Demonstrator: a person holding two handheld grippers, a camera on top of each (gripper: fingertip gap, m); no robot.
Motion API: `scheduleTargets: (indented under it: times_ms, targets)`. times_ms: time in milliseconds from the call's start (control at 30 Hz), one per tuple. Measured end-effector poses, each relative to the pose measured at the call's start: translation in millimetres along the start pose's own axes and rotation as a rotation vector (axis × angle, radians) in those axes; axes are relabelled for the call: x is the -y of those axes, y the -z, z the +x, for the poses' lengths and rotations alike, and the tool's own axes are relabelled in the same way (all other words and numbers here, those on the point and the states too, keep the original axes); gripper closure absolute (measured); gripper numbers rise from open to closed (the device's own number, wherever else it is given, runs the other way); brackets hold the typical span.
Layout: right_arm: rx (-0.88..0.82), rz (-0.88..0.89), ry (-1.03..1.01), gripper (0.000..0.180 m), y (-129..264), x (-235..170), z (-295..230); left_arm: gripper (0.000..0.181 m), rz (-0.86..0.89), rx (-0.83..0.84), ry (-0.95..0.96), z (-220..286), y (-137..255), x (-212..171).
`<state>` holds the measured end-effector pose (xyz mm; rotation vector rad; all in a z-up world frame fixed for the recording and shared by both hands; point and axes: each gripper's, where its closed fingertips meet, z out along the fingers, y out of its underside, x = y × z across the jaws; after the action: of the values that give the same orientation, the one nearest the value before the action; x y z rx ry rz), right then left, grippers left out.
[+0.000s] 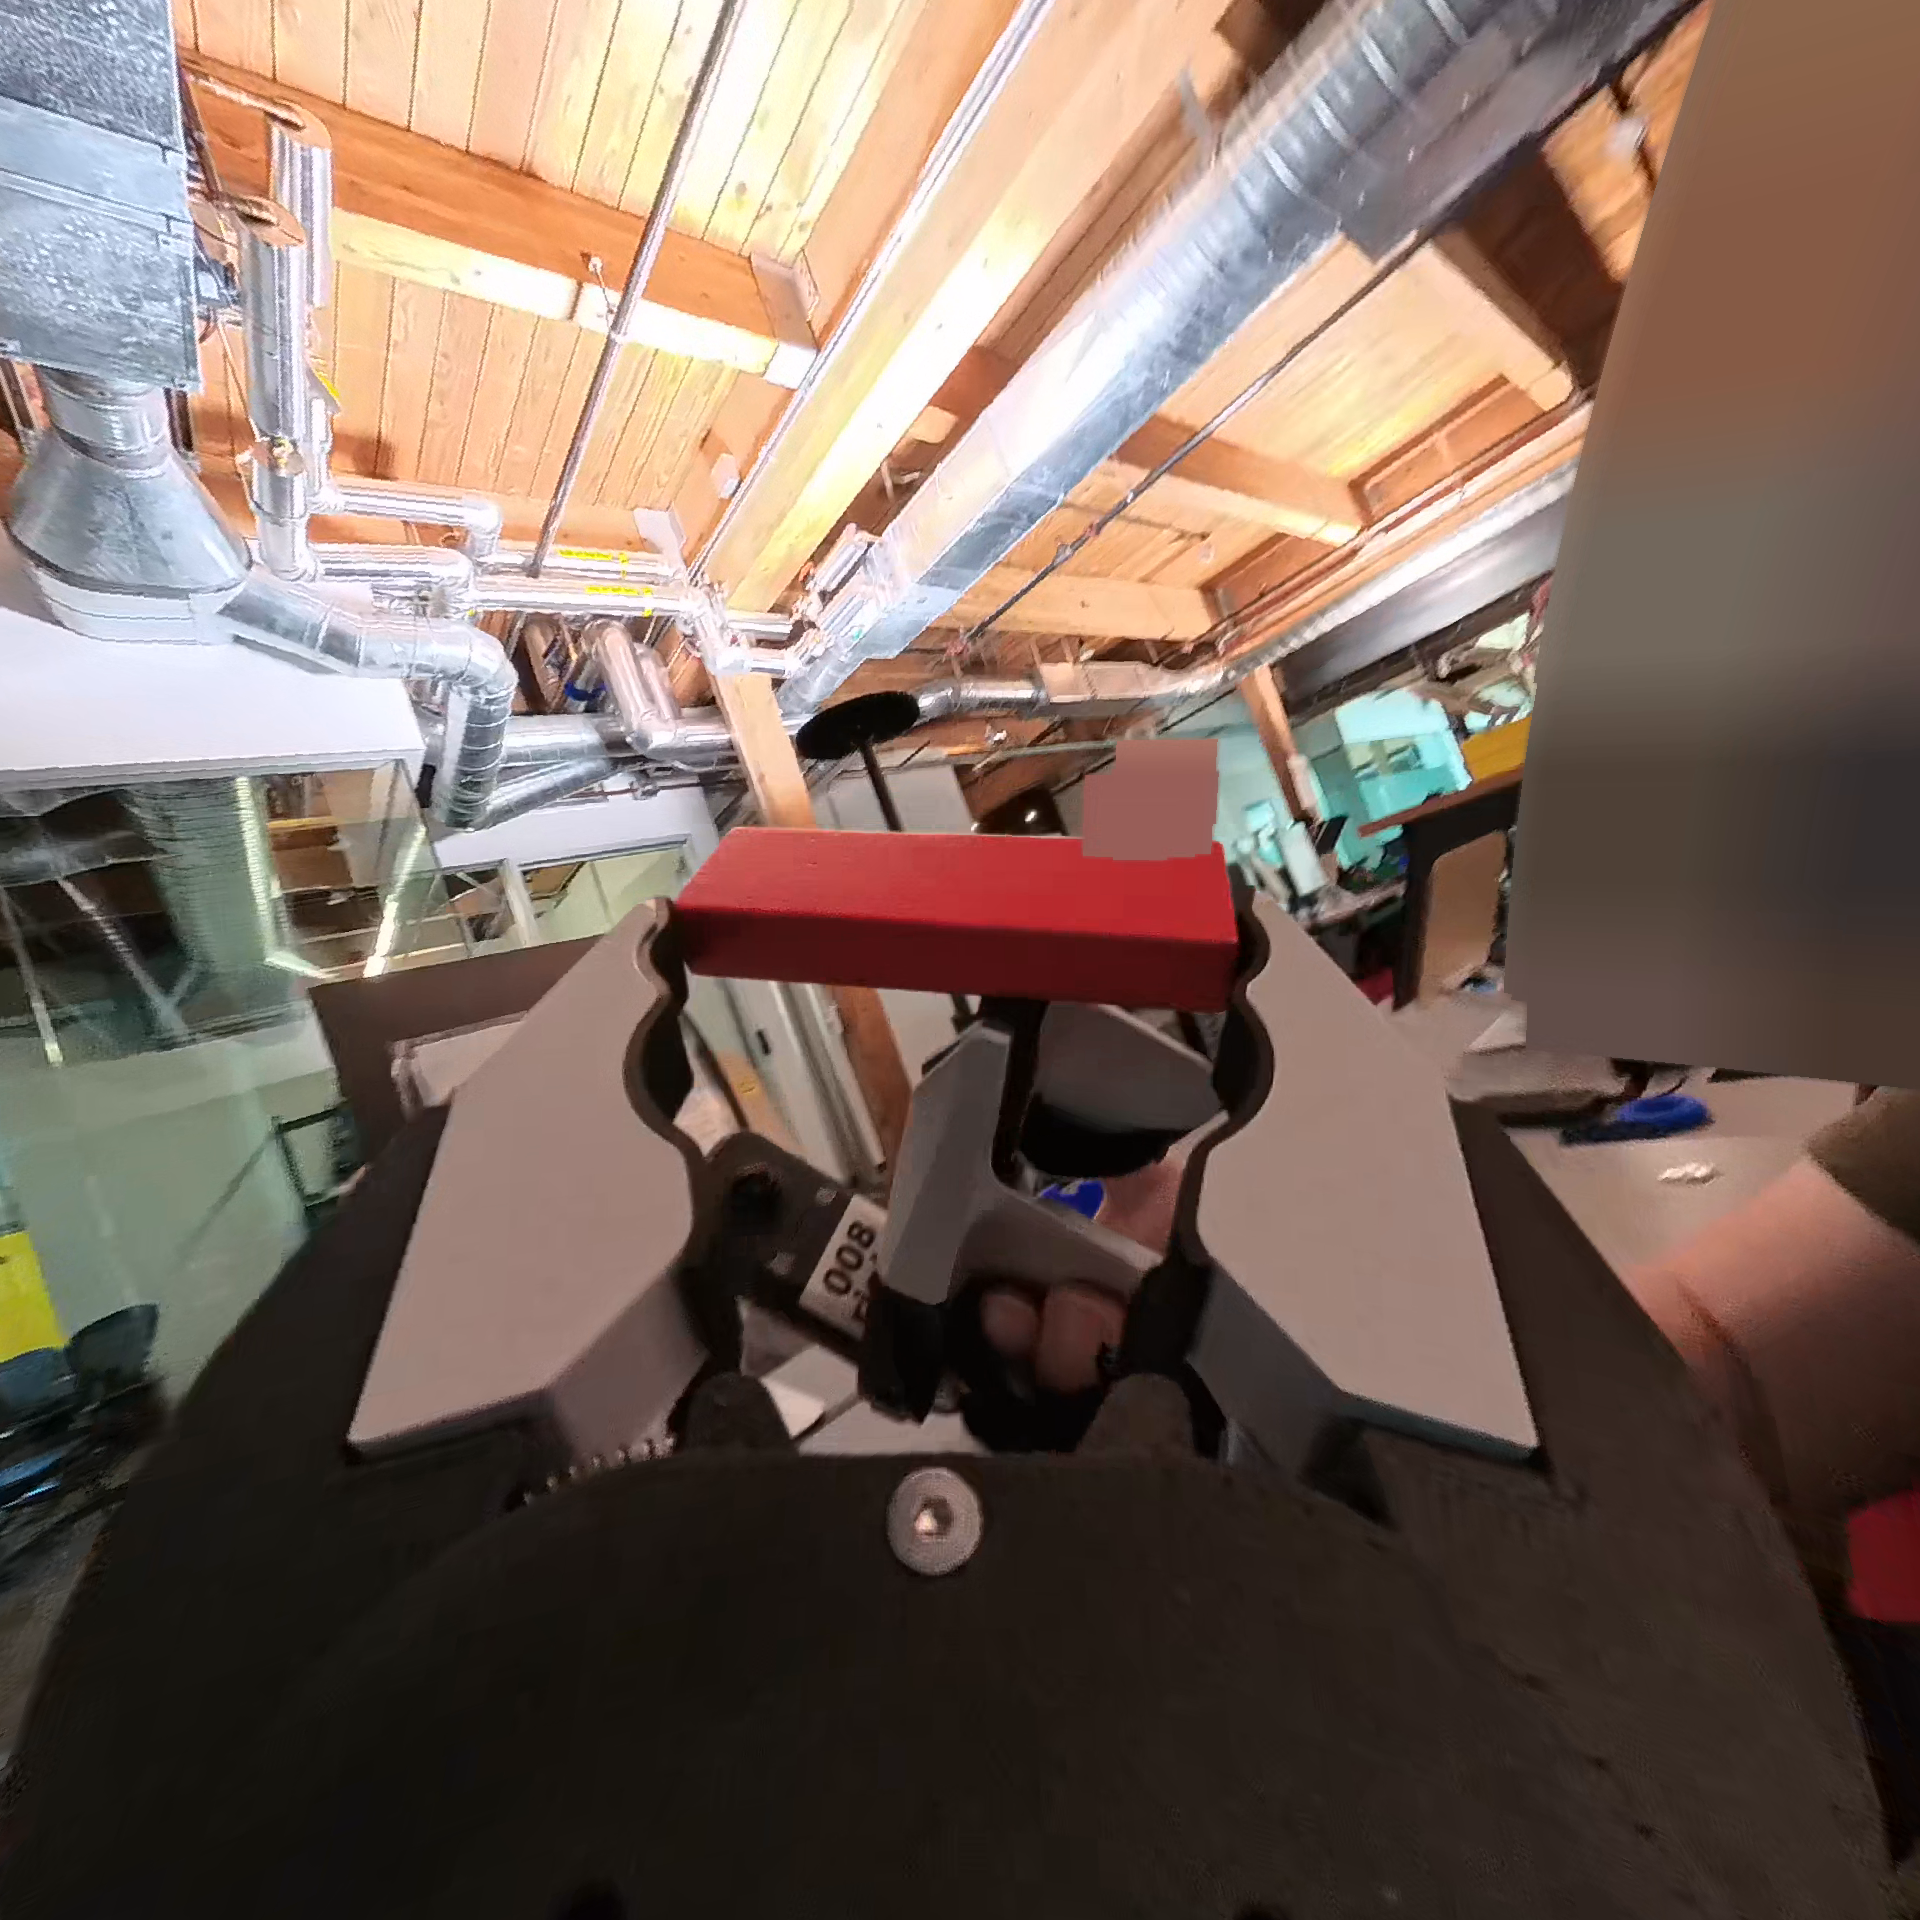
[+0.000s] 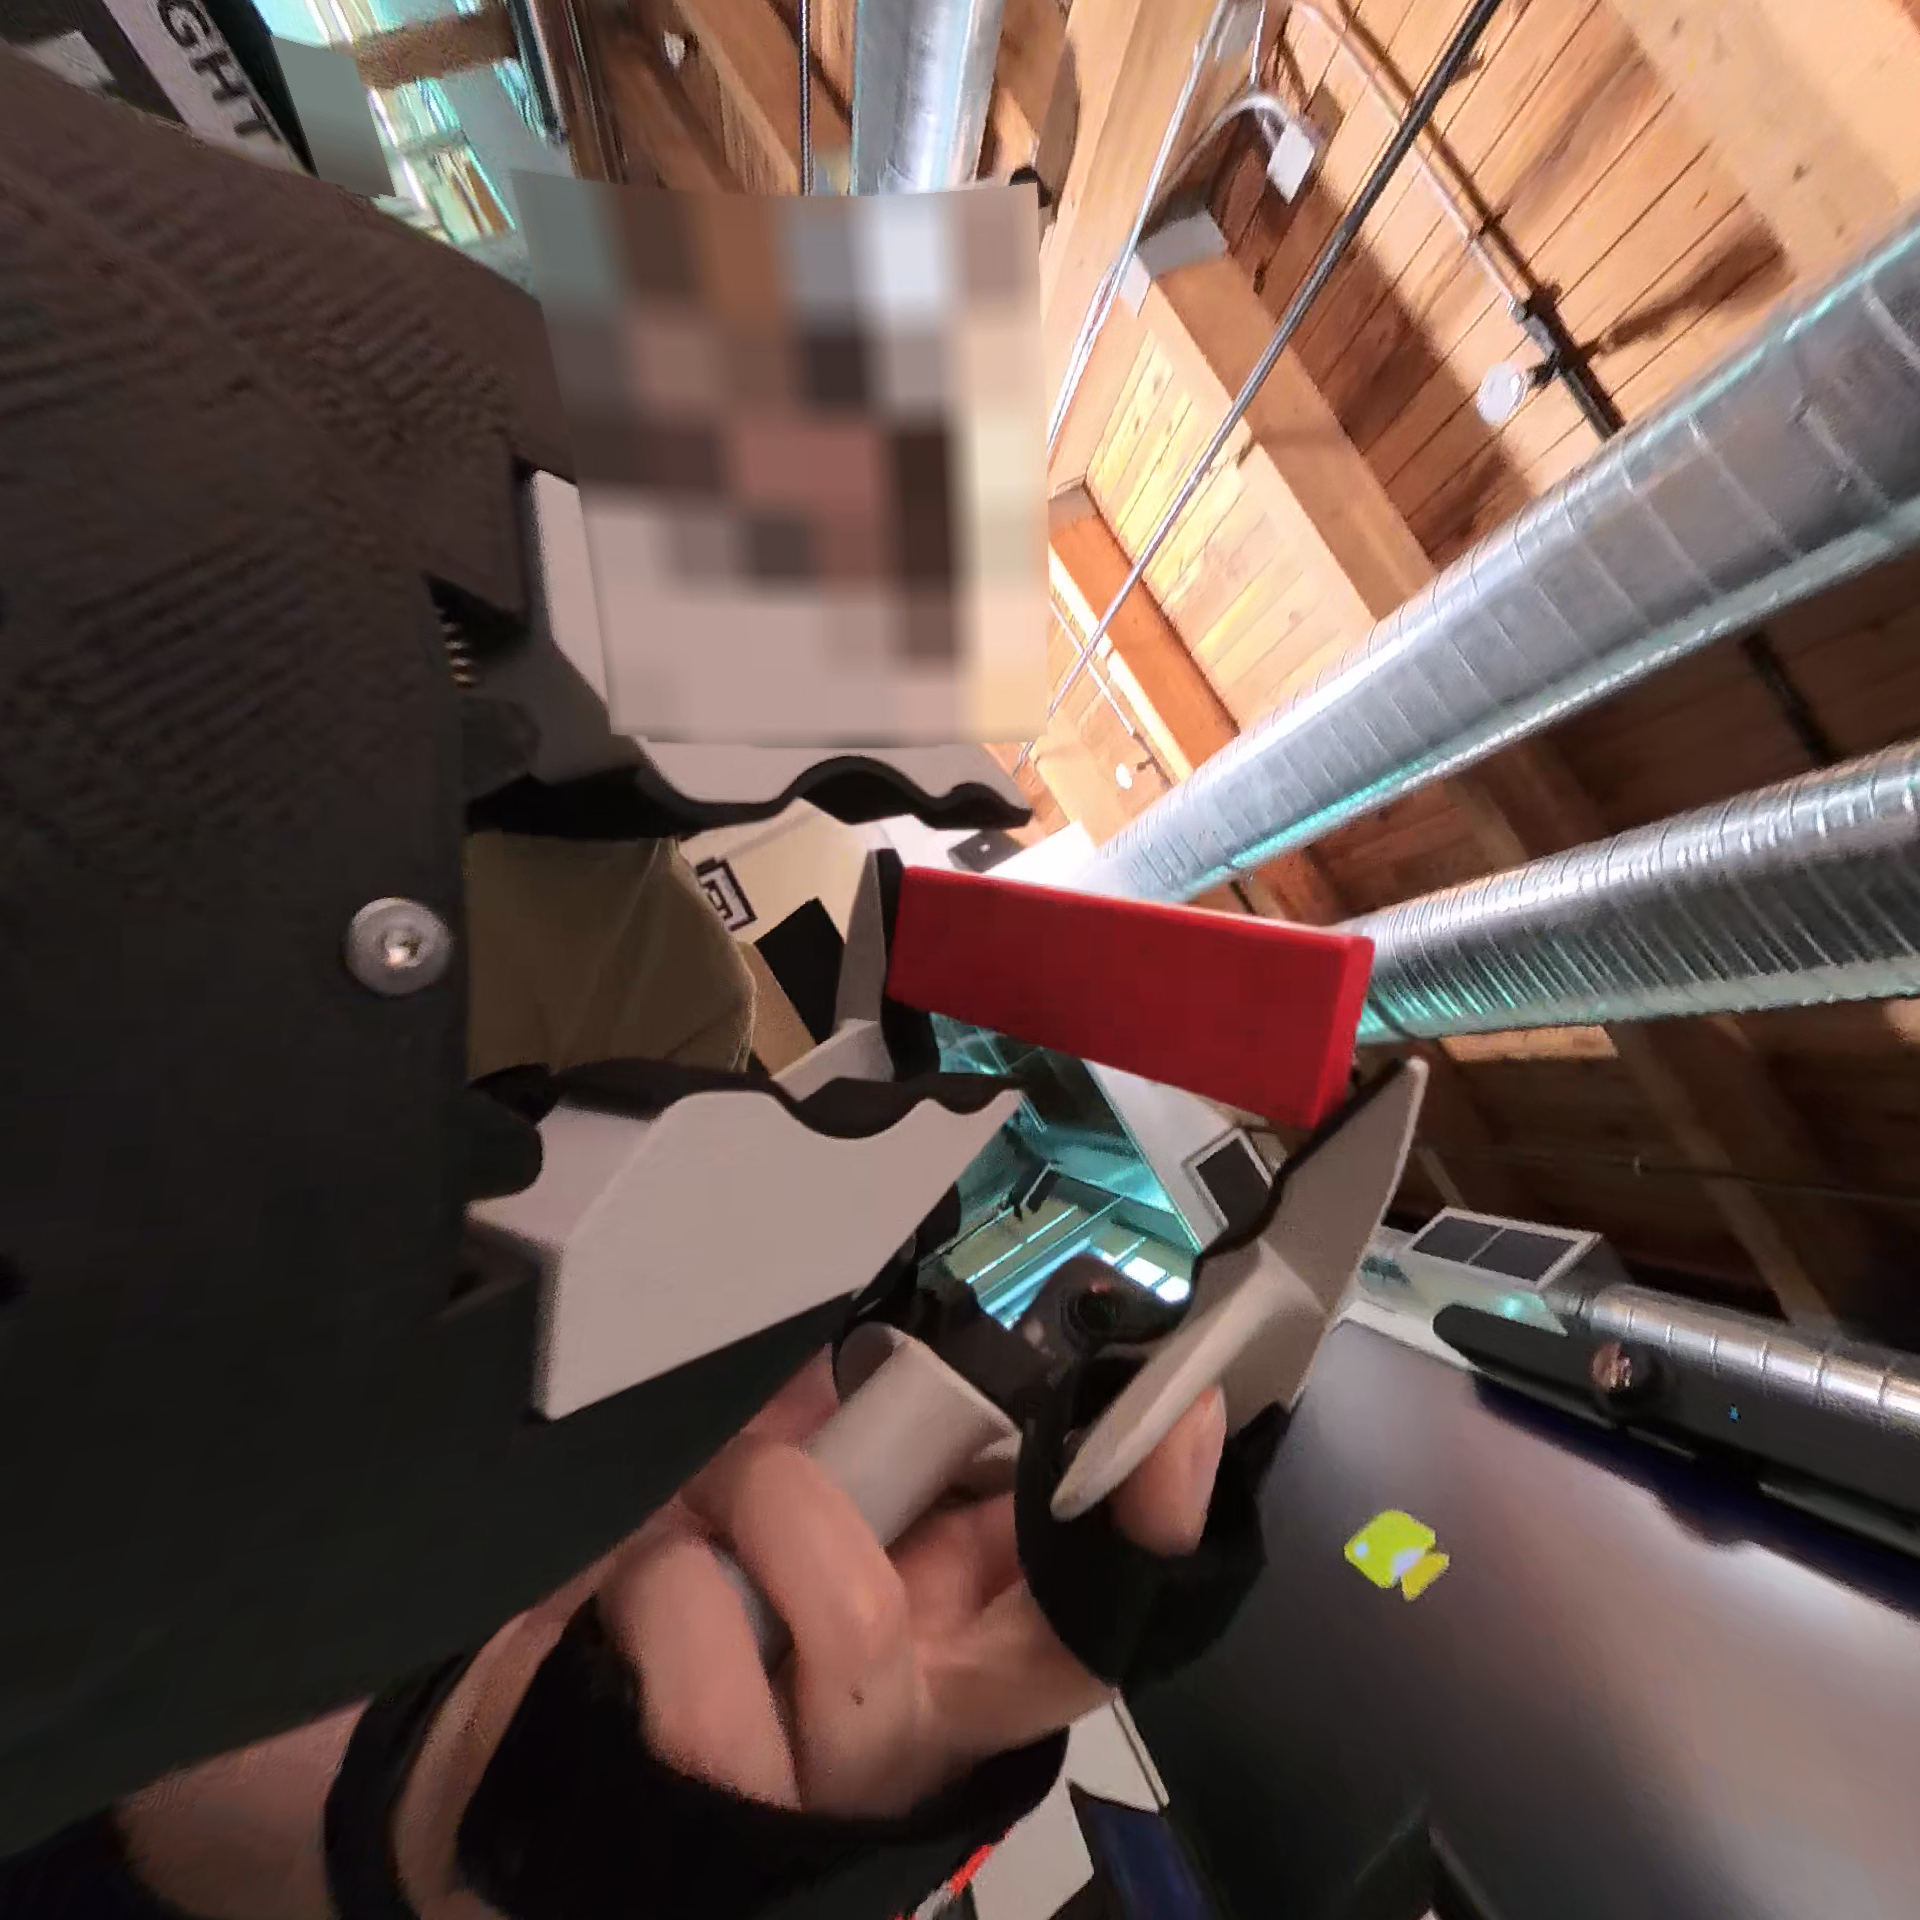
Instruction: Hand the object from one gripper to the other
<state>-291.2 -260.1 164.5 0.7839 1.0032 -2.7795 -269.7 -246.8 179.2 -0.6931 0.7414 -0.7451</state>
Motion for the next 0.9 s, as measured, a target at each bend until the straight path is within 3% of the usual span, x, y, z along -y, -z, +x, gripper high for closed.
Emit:
scheduleTargets:
  times_ms: [33,167,300,400,500,667,800,900]
  targets:
    - [0.002,0.002,0.002,0.134,0.4,0.9,-1.0,0.078,-0.022,0.01,-0.027,-0.3,0.9,-3.0]
    - [-0.01,-0.039,-0.062,0.131,-1.7,-7.6,5.6,0.078,-0.025,0.021,-0.079,3.9,4.4,-4.6]
    - [0.0,-0.067,-0.05,0.147,-4.2,-13.8,7.0,0.078,-0.025,0.032,-0.106,3.0,6.9,-12.9]
    - [-0.079,-0.098,-0.001,0.148,1.1,-11.7,12.8,0.08,-0.038,0.047,-0.108,-1.5,9.1,-19.1]
    - [-0.382,-0.161,0.274,0.148,18.9,-0.3,33.9,0.087,-0.105,0.065,0.004,-13.1,14.4,-27.6]
    - [-1.168,-0.395,1.028,0.148,85.2,50.3,54.6,0.091,-0.225,0.171,0.192,-34.3,22.8,-44.7]
    - [-1.535,-0.551,1.444,0.148,100.2,74.9,32.8,0.107,-0.29,0.382,0.081,-55.8,30.3,-53.9]
    - [-1.657,-0.623,1.728,0.148,89.5,79.7,21.0,0.104,-0.255,0.44,0.114,-54.6,24.2,-53.0]
